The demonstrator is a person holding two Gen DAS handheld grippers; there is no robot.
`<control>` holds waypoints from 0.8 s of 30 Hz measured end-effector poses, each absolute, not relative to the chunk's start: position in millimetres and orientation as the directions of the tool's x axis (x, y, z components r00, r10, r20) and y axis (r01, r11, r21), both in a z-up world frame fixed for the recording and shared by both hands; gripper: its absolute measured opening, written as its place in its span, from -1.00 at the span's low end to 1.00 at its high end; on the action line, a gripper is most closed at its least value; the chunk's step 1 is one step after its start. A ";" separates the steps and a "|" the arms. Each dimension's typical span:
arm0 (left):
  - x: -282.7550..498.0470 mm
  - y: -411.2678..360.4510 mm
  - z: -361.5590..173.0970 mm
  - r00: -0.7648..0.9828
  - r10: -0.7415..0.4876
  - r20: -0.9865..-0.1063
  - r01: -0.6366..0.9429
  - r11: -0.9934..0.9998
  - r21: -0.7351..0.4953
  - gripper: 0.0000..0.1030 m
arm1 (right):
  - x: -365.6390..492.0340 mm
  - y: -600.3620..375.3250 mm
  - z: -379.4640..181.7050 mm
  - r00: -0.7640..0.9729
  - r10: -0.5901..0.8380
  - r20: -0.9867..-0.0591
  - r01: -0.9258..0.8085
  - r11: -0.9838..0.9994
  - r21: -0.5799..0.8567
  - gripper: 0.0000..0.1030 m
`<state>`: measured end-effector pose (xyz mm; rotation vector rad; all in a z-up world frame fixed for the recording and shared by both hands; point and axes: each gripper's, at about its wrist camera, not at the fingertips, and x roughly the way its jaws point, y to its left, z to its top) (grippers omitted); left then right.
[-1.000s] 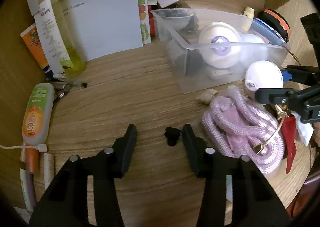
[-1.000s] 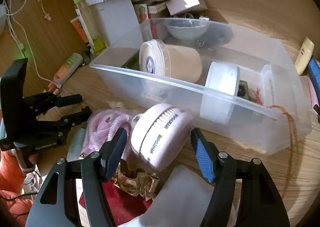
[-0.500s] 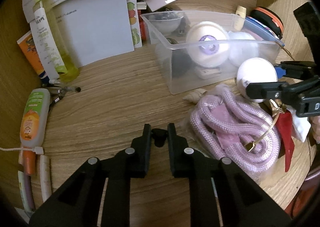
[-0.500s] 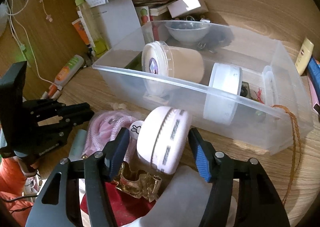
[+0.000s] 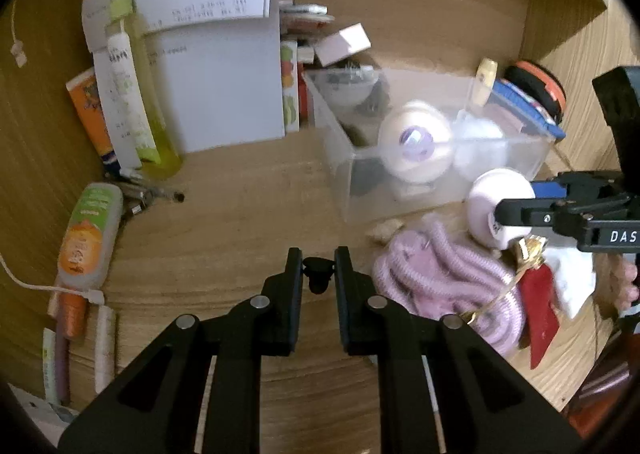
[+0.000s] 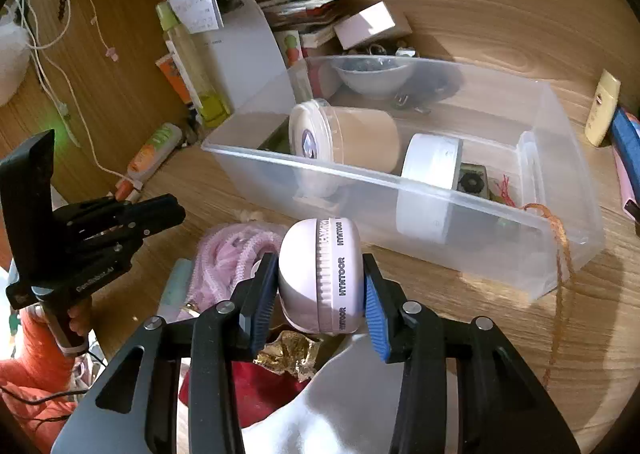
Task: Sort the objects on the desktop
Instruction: 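Carry the pink round jar into the clear bin and open the right gripper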
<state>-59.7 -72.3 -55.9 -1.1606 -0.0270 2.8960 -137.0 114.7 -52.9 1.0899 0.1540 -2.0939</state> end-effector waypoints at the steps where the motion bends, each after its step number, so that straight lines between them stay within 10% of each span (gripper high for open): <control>1: -59.1 -72.1 -52.6 -0.731 0.029 -0.682 -0.013 -0.999 -0.029 -0.72 | -136.5 115.4 -50.5 -0.353 -0.572 -0.740 0.672 -0.705 0.225 -0.28; 24: -73.9 -68.0 -2.5 -0.818 0.082 -0.570 -0.023 -0.994 -0.109 -0.71 | -149.0 160.8 24.8 -0.494 -0.645 -0.584 0.649 -0.720 0.247 -0.28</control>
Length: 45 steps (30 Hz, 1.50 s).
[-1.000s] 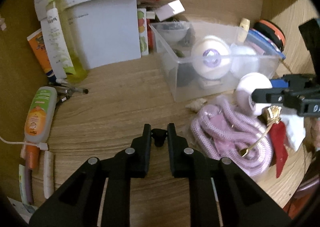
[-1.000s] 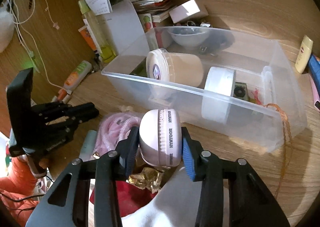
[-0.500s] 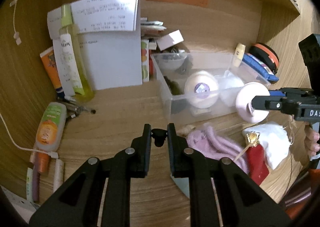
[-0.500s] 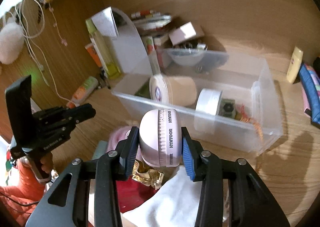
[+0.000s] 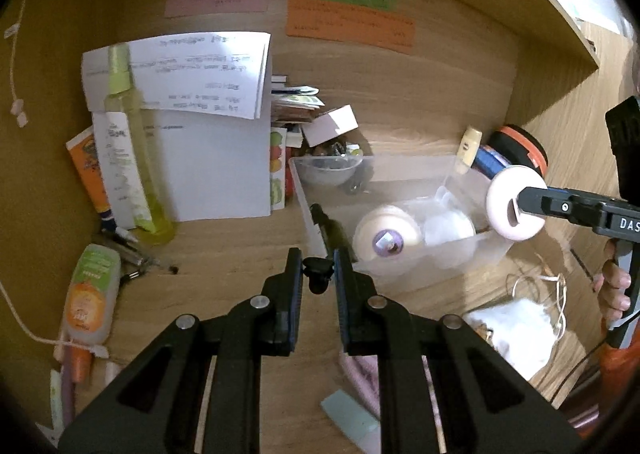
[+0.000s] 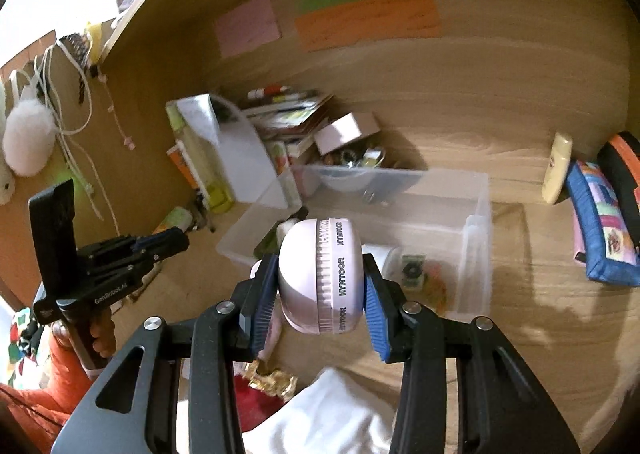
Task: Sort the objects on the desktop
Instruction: 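Carry the pink round jar into the clear bin and open the right gripper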
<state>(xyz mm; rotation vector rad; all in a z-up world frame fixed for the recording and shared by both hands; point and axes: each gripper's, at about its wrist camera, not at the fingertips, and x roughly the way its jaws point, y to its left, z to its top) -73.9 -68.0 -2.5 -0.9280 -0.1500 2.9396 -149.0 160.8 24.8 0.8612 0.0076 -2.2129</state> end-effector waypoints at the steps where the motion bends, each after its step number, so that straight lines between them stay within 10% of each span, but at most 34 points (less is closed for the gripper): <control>1: -77.0 -66.5 -2.1 -0.818 0.085 -0.570 -0.026 -0.994 -0.111 -0.72 | -153.0 162.6 25.5 -0.498 -0.644 -0.580 0.644 -0.723 0.249 -0.28; 45: -143.8 -39.6 -30.9 -0.745 0.165 -0.647 -0.128 -0.986 -0.104 -0.54 | -257.0 125.7 -30.5 -0.573 -0.420 -0.704 0.507 -0.856 0.099 -0.28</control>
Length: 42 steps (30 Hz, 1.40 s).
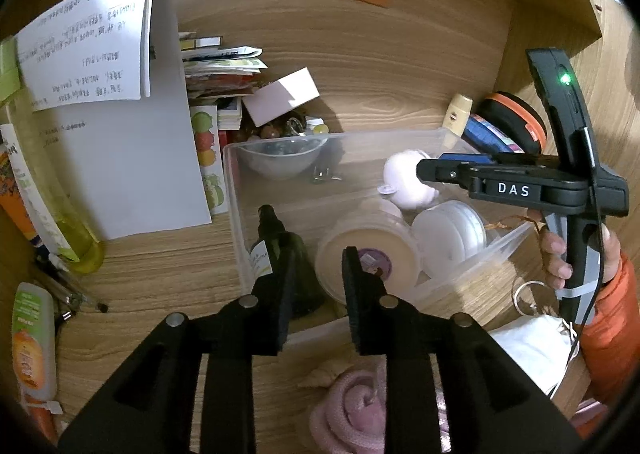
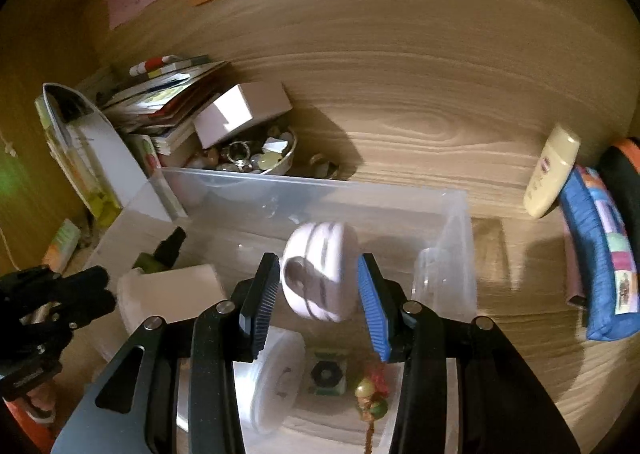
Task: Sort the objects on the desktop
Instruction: 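Carry the pink round jar into the clear bin and open the right gripper, then withdraw both grippers from the bin toward the mint tube and red pouch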
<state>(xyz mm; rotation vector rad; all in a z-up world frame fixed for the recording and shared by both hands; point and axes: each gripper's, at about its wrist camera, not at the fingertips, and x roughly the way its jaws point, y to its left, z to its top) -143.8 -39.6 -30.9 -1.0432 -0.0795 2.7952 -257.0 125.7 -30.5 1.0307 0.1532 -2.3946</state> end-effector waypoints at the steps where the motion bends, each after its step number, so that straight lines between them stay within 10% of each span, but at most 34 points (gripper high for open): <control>1: -143.4 -39.4 -30.6 -0.746 0.163 -0.646 -0.126 -0.987 -0.104 -0.53 | -257.1 126.1 -30.5 -0.570 -0.423 -0.704 0.508 -0.855 0.102 -0.28; 24: -77.9 -64.3 8.1 -0.824 0.069 -0.562 -0.022 -0.996 -0.090 0.26 | -167.0 137.4 42.3 -0.707 -0.491 -0.509 0.579 -0.815 -0.018 0.35; 42: -17.1 -57.5 -61.5 -0.645 0.134 -0.753 -0.179 -0.984 -0.022 0.42 | -84.9 139.0 2.3 -0.604 -0.507 -0.615 0.660 -0.751 -0.029 0.46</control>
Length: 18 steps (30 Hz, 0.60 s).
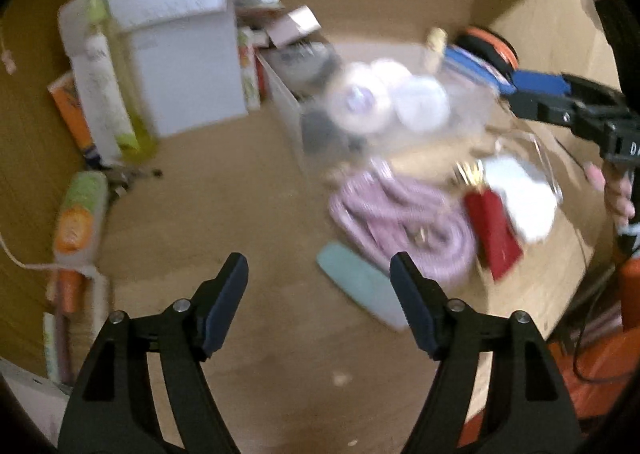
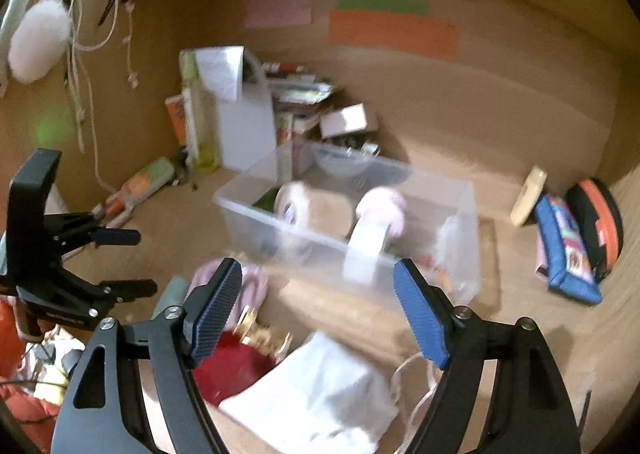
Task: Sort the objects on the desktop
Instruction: 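Withdraw both grippers from the bin toward the mint tube and red pouch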
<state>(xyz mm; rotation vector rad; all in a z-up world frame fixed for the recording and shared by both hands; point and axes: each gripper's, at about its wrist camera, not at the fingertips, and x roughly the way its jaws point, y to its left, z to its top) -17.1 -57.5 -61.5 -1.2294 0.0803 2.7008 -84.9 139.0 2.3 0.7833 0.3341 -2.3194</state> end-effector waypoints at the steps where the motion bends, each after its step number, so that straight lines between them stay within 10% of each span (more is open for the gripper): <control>1: -15.6 -55.1 -66.0 -0.630 0.142 -0.763 -0.198 -0.980 -0.020 0.42 | -82.7 138.2 -0.9 -0.595 -0.505 -0.626 0.665 -0.746 -0.030 0.46; 18: -15.8 -39.3 -78.1 -0.579 0.239 -0.779 -0.334 -0.942 -0.041 0.44 | -61.6 131.3 -31.8 -0.389 -0.504 -0.771 0.776 -0.631 0.021 0.47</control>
